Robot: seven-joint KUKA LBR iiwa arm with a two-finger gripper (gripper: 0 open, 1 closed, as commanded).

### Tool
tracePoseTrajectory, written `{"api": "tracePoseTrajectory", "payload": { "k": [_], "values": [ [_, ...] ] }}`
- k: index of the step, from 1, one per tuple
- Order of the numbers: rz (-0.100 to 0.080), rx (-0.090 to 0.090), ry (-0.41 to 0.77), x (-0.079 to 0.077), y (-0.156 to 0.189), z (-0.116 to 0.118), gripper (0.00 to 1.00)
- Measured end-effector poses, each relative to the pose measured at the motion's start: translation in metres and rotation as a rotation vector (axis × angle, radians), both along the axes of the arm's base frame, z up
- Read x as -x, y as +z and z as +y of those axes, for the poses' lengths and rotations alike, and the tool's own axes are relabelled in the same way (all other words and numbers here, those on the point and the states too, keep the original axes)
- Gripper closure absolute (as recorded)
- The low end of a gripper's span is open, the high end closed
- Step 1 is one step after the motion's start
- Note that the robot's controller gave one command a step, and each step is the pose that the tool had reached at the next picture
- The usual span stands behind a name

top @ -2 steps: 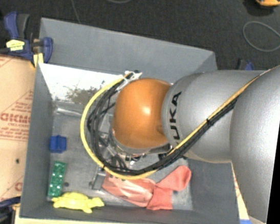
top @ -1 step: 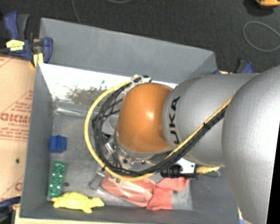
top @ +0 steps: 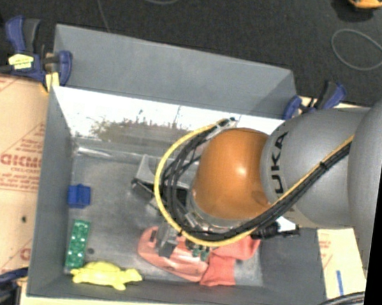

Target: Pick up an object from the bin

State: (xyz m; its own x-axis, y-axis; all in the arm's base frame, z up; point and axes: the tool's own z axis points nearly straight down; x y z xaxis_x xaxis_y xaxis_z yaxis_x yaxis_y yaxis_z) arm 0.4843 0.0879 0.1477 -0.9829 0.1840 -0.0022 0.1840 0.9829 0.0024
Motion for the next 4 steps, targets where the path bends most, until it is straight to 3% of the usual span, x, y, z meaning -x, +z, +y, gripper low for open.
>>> {"api": "tracePoseTrajectory", "payload": {
  "k": [2,3,4],
  "values": [
    [0.001,0.0,0.016,-0.002,-0.004,-0.003,1.0],
    [-0.005,0.0,0.026,-0.006,-0.003,-0.013,0.0],
    [-0.004,-0.001,0.024,-0.006,-0.003,-0.012,0.0]
  ]
}}
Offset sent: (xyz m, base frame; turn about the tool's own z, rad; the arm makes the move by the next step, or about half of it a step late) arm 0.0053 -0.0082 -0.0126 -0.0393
